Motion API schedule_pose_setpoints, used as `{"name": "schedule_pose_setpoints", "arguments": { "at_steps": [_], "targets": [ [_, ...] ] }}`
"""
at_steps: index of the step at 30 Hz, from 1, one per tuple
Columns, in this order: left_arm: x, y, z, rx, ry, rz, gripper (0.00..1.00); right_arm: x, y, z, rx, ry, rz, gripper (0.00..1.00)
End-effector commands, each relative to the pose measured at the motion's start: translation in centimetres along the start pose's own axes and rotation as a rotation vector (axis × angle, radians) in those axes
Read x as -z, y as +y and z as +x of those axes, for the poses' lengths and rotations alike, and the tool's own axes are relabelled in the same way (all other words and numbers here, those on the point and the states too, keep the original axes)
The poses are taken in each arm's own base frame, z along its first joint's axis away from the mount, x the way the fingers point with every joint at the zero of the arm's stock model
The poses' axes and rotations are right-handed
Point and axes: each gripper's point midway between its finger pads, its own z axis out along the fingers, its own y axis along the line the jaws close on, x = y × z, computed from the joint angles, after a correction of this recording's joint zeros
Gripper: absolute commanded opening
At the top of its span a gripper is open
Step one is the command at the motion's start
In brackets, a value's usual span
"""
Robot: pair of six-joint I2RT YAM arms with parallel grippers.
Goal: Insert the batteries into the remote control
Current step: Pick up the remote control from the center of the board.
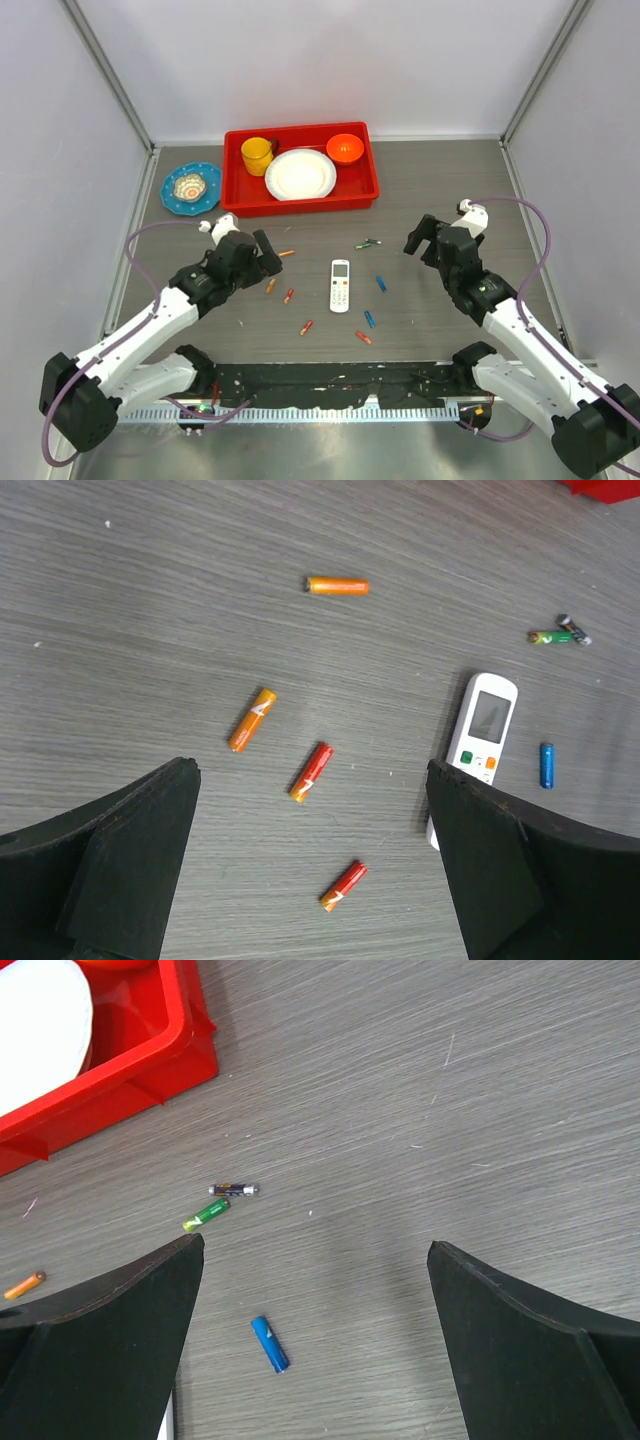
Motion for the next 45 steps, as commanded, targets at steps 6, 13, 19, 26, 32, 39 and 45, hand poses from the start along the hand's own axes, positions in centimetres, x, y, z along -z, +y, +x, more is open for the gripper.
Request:
{"name": "schedule_pose_setpoints", "arguments": {
  "at_steps": [6,13,19,26,32,39,45],
  "targets": [
    [0.7,-2.5,-1.0,-0.092,-0.017,0.123,1.00,0.1,0.9,-0.1,-0.021,0.007,-0.037,1.00],
    [0.0,-2.4,-0.1,-0.175,0.017,0.084,1.00,0.5,1.4,-0.8,-0.020,0.009,-0.048,1.00],
    [-0.6,-8.5,2.7,-0.378,0.034,0.071,1.00,1.3,2.4,-1.7,-0.009,0.037,-0.061,1.00],
    [-4.5,-13.2,5.7,-0.456,0.108,0.010,1.00,2.6,2.3,-1.3,0.026,0.108,-0.052,0.99],
    [-6.8,-14.5,7.6,-0.483,0.167,0.001,1.00,3.4,2.4,-0.9,0.024,0.127,-0.085,1.00],
    [-8.5,-15.6,9.5,-0.491,0.198,-0.004,1.00,3.2,2.4,0.0,0.027,0.147,-0.089,1.00],
    [-10.2,-14.7,11.1,-0.452,0.208,-0.055,0.99,3.1,2.5,0.1,0.026,0.153,-0.092,1.00]
  ]
}}
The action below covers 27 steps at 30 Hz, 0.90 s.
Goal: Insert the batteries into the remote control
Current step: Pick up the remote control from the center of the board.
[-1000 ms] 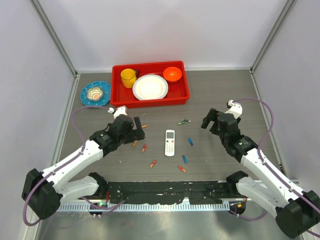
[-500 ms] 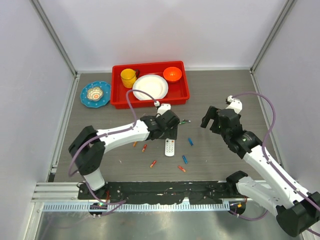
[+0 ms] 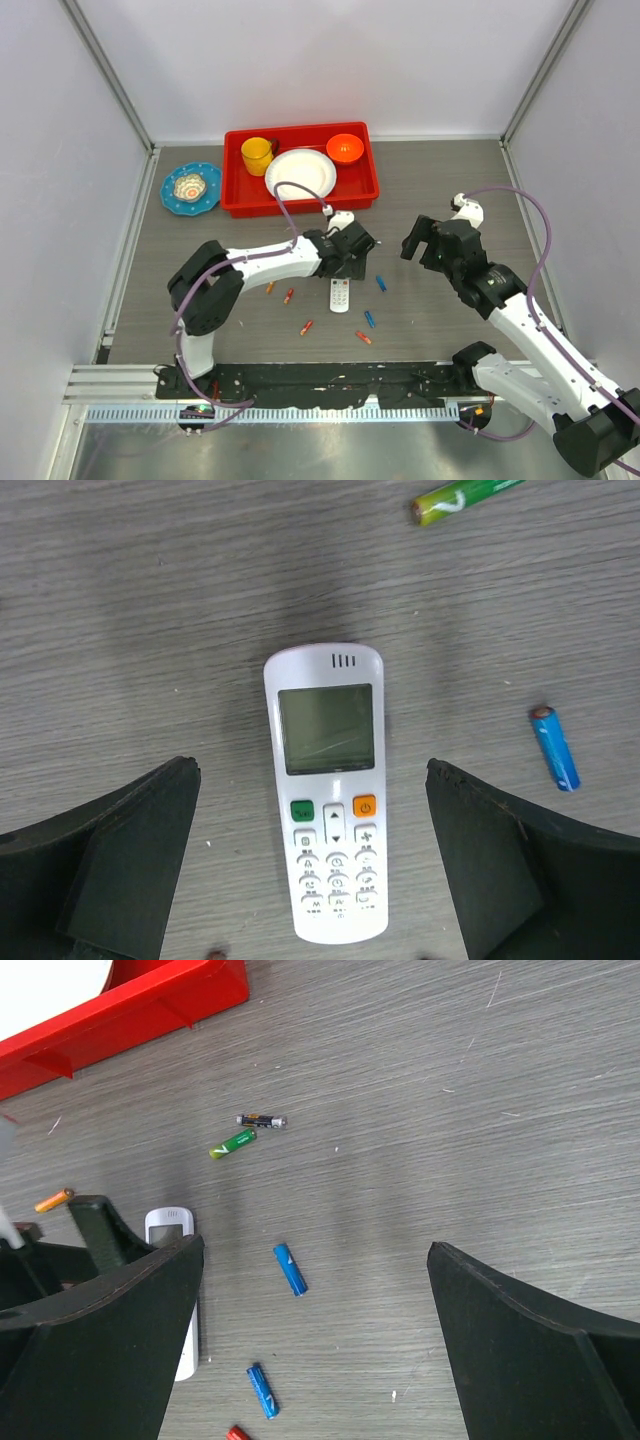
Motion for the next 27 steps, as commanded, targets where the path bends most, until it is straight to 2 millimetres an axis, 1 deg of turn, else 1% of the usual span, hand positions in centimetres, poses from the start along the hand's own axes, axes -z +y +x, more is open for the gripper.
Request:
{"name": "schedule_pose_setpoints", "arguments": {
  "at_steps": [1,5,7,10,14,19,24,25,27],
  "targets": [
    [-1.2,-0.5,0.1,0.055,-0.011,-0.021,0.98,0.2,0.7,-0.3,-0.019,-0.006,-0.025,1.00],
    [-1.6,-0.5,0.4,0.061,-0.011,-0.025,0.94,0.1,0.6,-0.3,-0.024,-0.007,-0.023,1.00],
    [-1.8,-0.5,0.6,0.057,-0.007,-0.031,0.93,0.1,0.7,-0.3,-0.026,-0.008,-0.025,1.00],
    [-2.3,-0.4,0.9,0.051,0.001,-0.038,0.90,0.0,0.7,-0.1,-0.025,-0.005,-0.027,1.00],
    [-2.8,-0.5,1.5,0.043,0.017,-0.039,0.84,0.0,0.5,0.2,-0.026,0.003,-0.022,1.00],
    [-3.1,-0.3,1.9,0.042,0.024,-0.046,0.81,-0.1,0.3,0.4,-0.025,0.002,-0.019,1.00],
    [-3.3,-0.3,2.3,0.041,0.030,-0.045,0.72,0.0,0.3,0.5,-0.029,0.003,-0.023,1.00],
    [-3.2,-0.4,2.3,0.041,0.034,-0.038,0.67,0.1,0.3,0.5,-0.031,0.002,-0.024,1.00],
    [-3.3,-0.7,2.5,0.047,0.032,-0.014,0.61,0.1,0.3,0.5,-0.031,0.003,-0.026,1.00]
  ]
}}
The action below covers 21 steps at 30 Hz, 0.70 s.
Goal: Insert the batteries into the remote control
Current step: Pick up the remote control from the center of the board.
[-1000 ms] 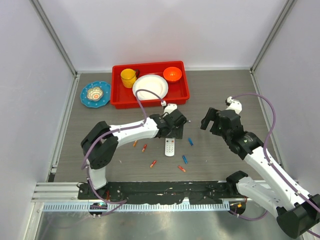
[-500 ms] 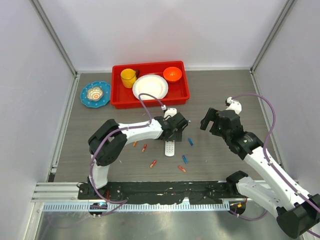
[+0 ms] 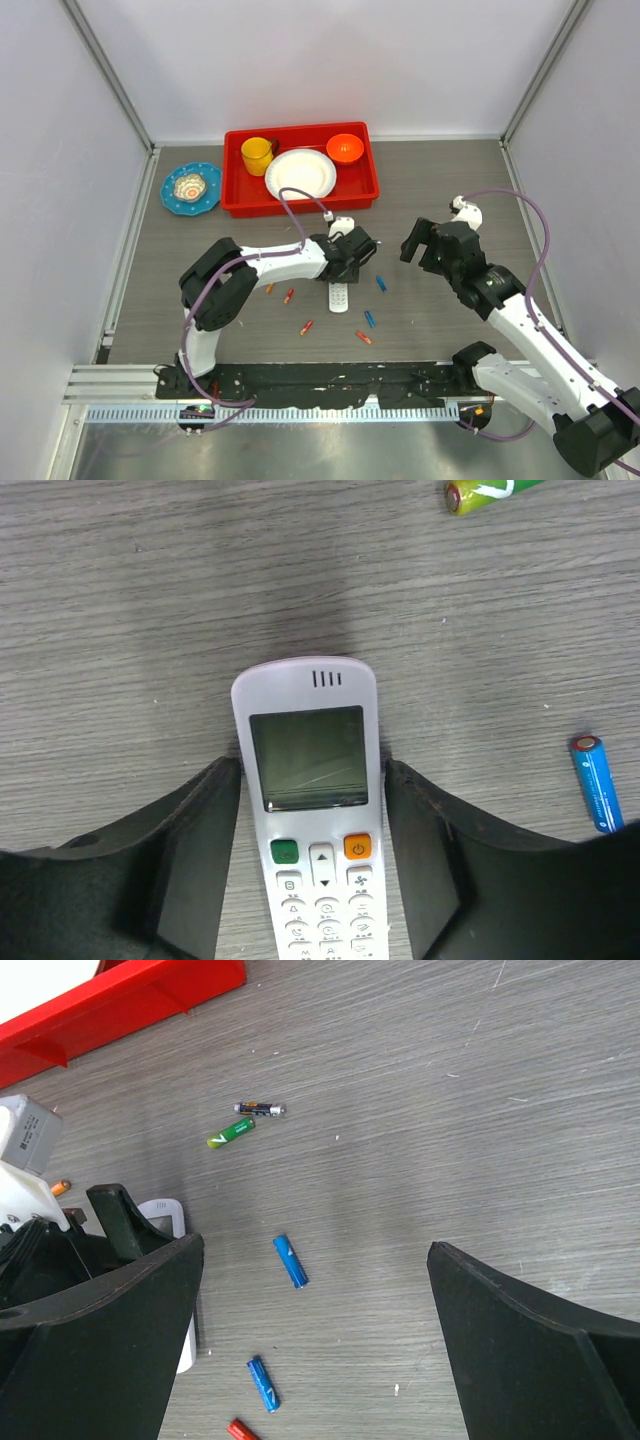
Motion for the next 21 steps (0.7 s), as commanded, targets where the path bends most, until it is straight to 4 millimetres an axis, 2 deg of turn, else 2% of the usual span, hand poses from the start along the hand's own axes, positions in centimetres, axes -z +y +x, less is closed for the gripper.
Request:
{"name": "schedule_pose_setpoints", "arguments": {
  "at_steps": [1,3,6,7,9,10,11,13,15,16,17,18,19,20,21],
  "targets": [
    [-0.4,-1.0,0.4,0.030,-0.009,0.046,0.58,0.4,0.3,-0.3,-0.019,-0.022,-0.022,1.00],
    [-0.4,-1.3,0.5,0.035,-0.012,0.063,0.56,0.4,0.2,-0.2,-0.017,-0.018,-0.017,1.00],
    [-0.2,-1.3,0.3,0.047,-0.021,0.075,0.47,0.5,0.0,-0.3,-0.015,-0.019,-0.003,0.99],
    [0.3,-1.6,-0.2,0.056,-0.035,0.092,0.39,0.6,0.0,-0.3,-0.015,-0.017,-0.005,1.00],
    [1.1,-1.6,-1.0,0.069,-0.061,0.111,0.31,0.8,0.4,-0.6,-0.020,-0.017,-0.022,1.00],
    [1.7,-1.7,-1.3,0.070,-0.075,0.125,0.23,0.9,0.6,-0.8,-0.021,-0.020,-0.028,1.00],
    [3.4,-1.8,-2.7,0.089,-0.112,0.162,0.18,1.1,0.9,-1.1,-0.022,-0.025,-0.045,0.99],
    [5.0,-1.5,-3.7,0.106,-0.153,0.200,0.07,1.2,1.4,-1.5,-0.035,-0.035,-0.059,1.00],
    [7.6,-0.9,-5.2,0.144,-0.199,0.272,0.00,1.3,2.0,-1.9,-0.058,-0.045,-0.088,1.00],
    [8.4,-0.7,-5.6,0.159,-0.206,0.311,0.00,1.3,2.4,-2.0,-0.068,-0.049,-0.108,1.00],
    [10.0,0.6,-6.5,0.189,-0.236,0.353,0.00,1.4,2.7,-1.7,-0.077,-0.050,-0.134,1.00],
    [11.0,0.7,-7.4,0.218,-0.268,0.400,0.00,1.7,4.3,-2.0,-0.095,-0.052,-0.220,1.00],
    [12.0,0.7,-7.5,0.225,-0.264,0.465,0.00,1.9,5.0,-2.0,-0.103,-0.049,-0.261,1.00],
    [13.6,2.5,-8.1,0.260,-0.311,0.507,0.00,2.1,5.9,-1.7,-0.107,-0.034,-0.310,1.00],
    [15.0,2.5,-9.2,0.286,-0.366,0.577,0.00,2.9,7.6,-1.5,-0.100,-0.005,-0.406,0.99]
  ]
}}
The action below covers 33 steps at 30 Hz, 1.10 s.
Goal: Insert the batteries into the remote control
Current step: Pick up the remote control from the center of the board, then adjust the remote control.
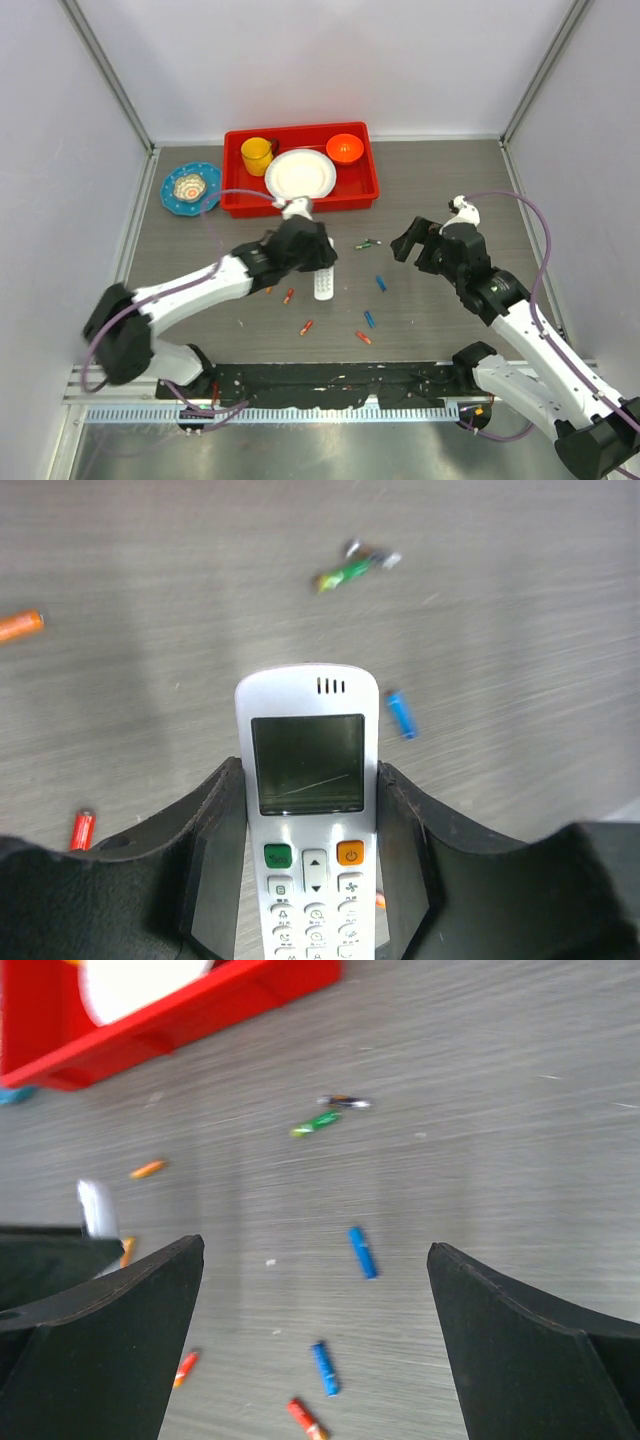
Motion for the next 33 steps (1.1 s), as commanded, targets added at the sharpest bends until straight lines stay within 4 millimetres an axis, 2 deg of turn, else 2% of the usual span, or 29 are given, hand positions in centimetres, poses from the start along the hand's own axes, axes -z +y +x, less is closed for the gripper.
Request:
{"name": "schedule_pose_setpoints", "arguments": {
  "at_steps": [1,2,3,4,5,6,7,8,9,10,11,12,13,14,15,19,28,33],
  "targets": [
    [6.3,-2.6,-6.6,0.120,-0.219,0.348,0.00,1.7,6.6,-1.1,-0.047,0.004,-0.336,1.00],
    [6.5,-1.3,-6.0,0.122,-0.222,0.372,0.00,1.8,7.2,-0.9,-0.051,0.018,-0.366,1.00],
    [10.1,-3.1,-8.5,0.084,-0.347,0.528,0.00,1.7,8.0,-1.1,-0.057,0.020,-0.403,1.00],
    [11.6,-3.7,-8.7,0.055,-0.381,0.611,0.00,2.3,9.1,-0.5,-0.059,0.056,-0.470,1.00],
    [12.1,-3.5,-7.7,0.031,-0.371,0.671,0.00,2.4,9.6,-0.1,-0.063,0.071,-0.509,1.00],
    [14.6,-4.0,-8.8,0.020,-0.449,0.736,0.00,2.9,10.9,-0.5,-0.063,0.058,-0.584,1.00],
    [15.1,-3.8,-8.9,0.014,-0.474,0.744,0.00,3.6,12.0,-0.1,-0.091,0.091,-0.656,1.00],
    [15.2,-3.2,-8.6,0.020,-0.490,0.738,0.00,3.7,12.2,0.7,-0.107,0.116,-0.690,1.00],
    [15.9,-3.2,-8.9,0.022,-0.519,0.759,0.00,4.3,13.4,-0.3,-0.113,0.074,-0.767,1.00],
    [17.1,-3.3,-9.0,0.038,-0.546,0.797,0.00,4.8,13.9,-0.2,-0.134,0.081,-0.814,1.00],
    [17.7,-3.2,-9.0,0.051,-0.591,0.845,0.00,5.2,14.2,1.2,-0.176,0.147,-0.867,1.00],
    [18.4,-3.4,-8.7,0.060,-0.603,0.898,0.00,6.2,15.2,0.3,-0.180,0.110,-0.947,1.00],
    [19.0,-3.5,-8.6,0.077,-0.620,0.936,0.00,6.5,15.5,0.7,-0.189,0.127,-0.978,1.00],
    [18.7,-3.3,-7.9,0.114,-0.604,0.962,0.00,6.7,15.7,1.1,-0.193,0.150,-1.000,1.00],
    [19.7,-3.5,-8.3,0.122,-0.641,1.005,0.00,7.1,16.2,1.5,-0.176,0.154,-1.025,1.00],
    [19.0,-2.9,-8.3,0.171,-0.665,1.018,0.00,8.6,17.4,2.1,-0.101,0.153,-1.076,1.00],
    [19.2,-3.9,-9.4,0.228,-0.678,1.131,0.00,9.1,19.7,6.6,0.083,0.238,-1.115,1.00],
    [19.8,-4.5,-9.6,0.229,-0.664,1.186,0.00,9.2,20.4,6.7,0.080,0.219,-1.147,1.00]
  ]
}}
